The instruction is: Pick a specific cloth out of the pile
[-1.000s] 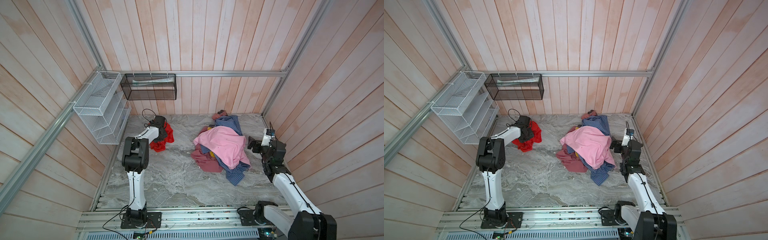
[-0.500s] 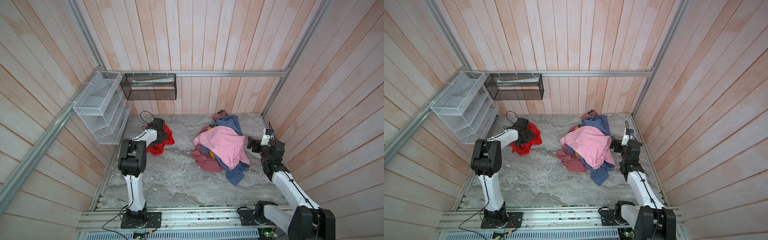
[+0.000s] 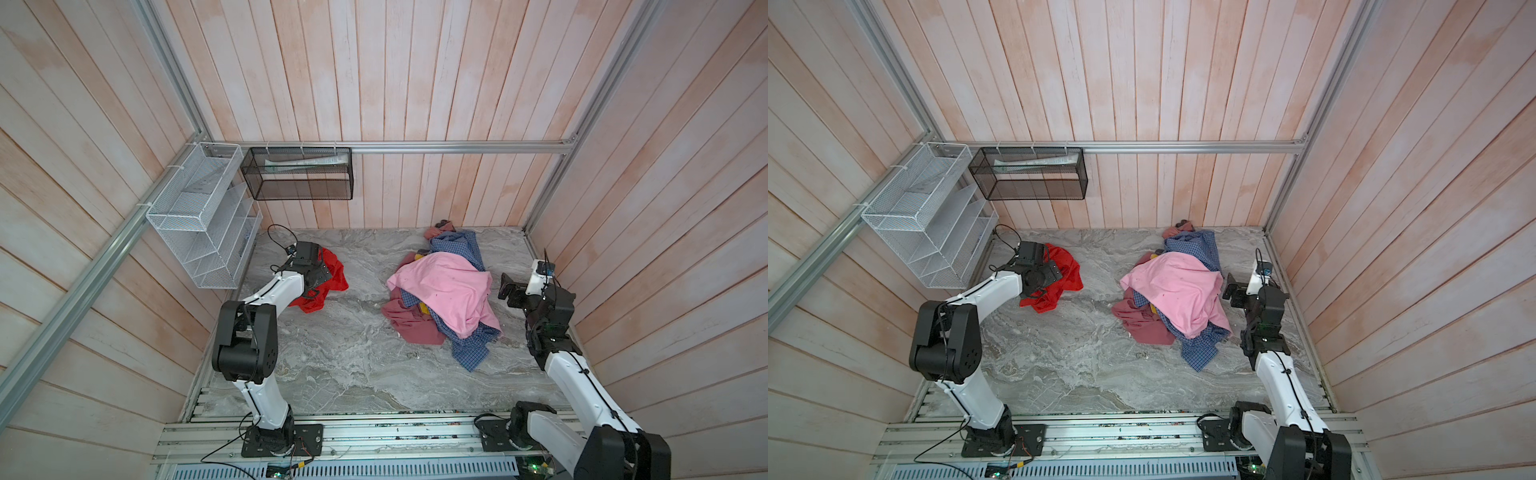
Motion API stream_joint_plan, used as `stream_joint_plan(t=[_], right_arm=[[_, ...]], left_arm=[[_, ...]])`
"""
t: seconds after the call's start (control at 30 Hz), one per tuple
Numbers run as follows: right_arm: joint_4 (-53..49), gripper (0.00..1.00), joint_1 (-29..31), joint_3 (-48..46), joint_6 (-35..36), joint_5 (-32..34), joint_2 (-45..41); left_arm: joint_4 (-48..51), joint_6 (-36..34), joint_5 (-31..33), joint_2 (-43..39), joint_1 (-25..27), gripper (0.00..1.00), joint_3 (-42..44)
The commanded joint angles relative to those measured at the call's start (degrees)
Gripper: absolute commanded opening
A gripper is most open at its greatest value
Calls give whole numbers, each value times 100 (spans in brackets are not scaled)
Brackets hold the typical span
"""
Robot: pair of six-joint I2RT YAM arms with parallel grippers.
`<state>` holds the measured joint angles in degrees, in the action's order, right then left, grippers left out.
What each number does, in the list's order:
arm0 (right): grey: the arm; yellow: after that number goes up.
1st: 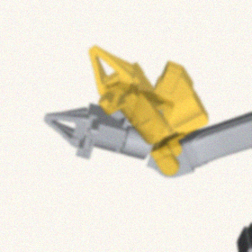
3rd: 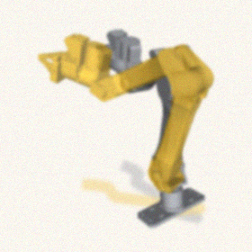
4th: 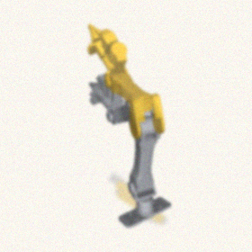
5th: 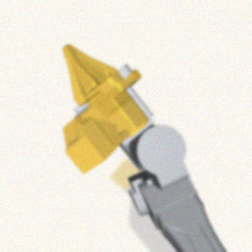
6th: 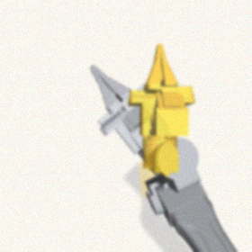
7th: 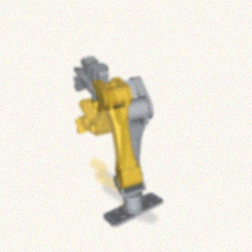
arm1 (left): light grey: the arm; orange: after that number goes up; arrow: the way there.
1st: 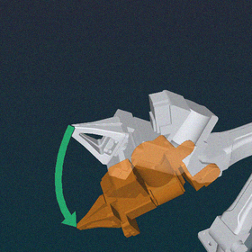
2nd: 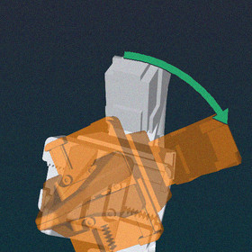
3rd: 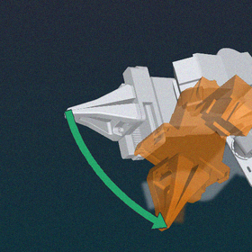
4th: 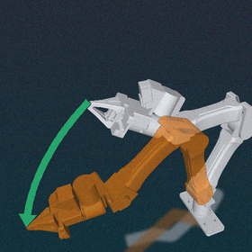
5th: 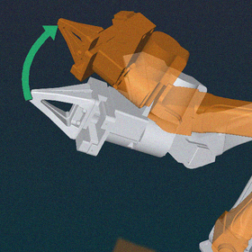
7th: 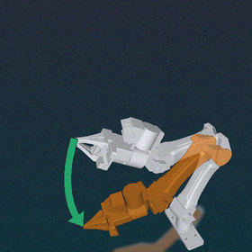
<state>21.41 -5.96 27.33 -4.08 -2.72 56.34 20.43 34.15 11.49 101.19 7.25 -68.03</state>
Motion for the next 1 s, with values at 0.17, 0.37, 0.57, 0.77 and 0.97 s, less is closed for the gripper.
stream_joint_plan(t=[0.17, 0.37, 0.57, 0.77, 0.97], right_arm=[[1356, 98, -109, -1005, -258, 149, -326], [2878, 98, -103, -1954, -245, 734, -140], [3460, 98, -108, -1872, -172, 574, 907], [4201, 98, -82, -1537, -192, 318, 2028], [4691, 98, 85, -1430, -50, 257, 2811]], left_arm=[[-1528, -162, -771, -822, -30, 100, 1007], [-1557, -243, -449, -1329, -30, 100, 1474], [-1765, -63, -218, -1781, -30, 100, 1998], [-1934, 131, 194, -2271, -30, 100, 2479], [-1979, 166, 751, -2887, -31, 100, 2966]])
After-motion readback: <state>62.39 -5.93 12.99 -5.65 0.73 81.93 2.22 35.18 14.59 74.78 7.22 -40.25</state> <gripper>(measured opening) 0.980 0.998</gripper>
